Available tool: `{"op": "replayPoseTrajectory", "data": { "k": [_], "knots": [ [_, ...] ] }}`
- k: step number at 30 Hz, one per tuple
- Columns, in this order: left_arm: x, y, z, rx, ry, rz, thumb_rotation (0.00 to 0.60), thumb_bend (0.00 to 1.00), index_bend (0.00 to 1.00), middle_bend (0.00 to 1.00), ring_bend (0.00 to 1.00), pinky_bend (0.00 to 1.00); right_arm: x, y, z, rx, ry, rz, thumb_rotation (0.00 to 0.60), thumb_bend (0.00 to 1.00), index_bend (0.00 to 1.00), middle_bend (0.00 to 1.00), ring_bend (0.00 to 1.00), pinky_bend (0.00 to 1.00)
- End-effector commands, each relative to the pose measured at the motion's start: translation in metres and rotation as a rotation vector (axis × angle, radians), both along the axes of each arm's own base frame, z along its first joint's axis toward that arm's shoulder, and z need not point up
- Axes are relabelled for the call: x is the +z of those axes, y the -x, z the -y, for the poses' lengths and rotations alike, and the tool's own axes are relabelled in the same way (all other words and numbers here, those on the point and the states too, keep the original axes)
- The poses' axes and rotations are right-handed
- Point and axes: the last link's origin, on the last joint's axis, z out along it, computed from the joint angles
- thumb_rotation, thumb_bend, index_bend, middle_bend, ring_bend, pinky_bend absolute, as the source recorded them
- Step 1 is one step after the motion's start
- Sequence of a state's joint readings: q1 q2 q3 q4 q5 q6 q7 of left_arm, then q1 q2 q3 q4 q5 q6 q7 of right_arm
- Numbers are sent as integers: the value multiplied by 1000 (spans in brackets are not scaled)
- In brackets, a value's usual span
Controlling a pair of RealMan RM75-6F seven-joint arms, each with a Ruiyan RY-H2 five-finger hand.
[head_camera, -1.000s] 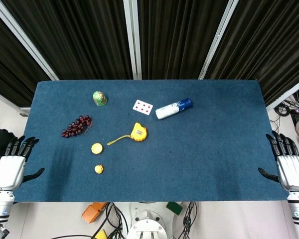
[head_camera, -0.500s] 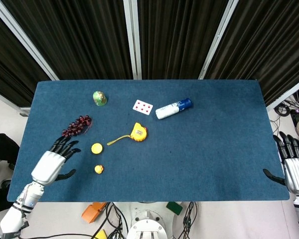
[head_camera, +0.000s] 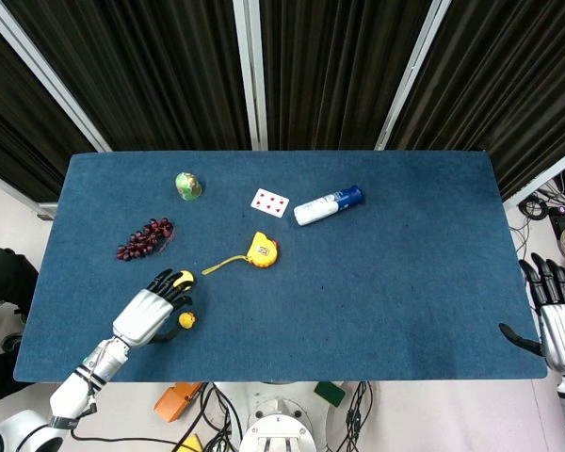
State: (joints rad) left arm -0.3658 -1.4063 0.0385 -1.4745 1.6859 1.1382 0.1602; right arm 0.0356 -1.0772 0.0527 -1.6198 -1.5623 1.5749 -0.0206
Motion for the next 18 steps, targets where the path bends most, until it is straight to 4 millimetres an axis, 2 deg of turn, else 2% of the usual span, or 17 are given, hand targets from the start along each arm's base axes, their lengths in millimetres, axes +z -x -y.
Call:
{"op": "replayPoseTrajectory", "data": {
  "k": [1,12,16,18],
  "knots": [
    [-4,2,0,5,6,0,600,265,348,129,26,0,-1,0,0,0,-1,2,600,223,0,50,0,134],
    [-22,7,-5,3,21,-25,600,302,402,128,11,0,-1,1,-2,-3,-2,1,600,223,0,50,0,135],
    [-25,9,-5,5,24,-35,600,333,459,129,7,0,-1,1,-2,-7,-2,2,600,223,0,50,0,135],
    [-24,9,-5,5,20,-22,600,381,506,129,6,0,-1,1,-2,-6,0,3,600,223,0,50,0,135]
  ]
}}
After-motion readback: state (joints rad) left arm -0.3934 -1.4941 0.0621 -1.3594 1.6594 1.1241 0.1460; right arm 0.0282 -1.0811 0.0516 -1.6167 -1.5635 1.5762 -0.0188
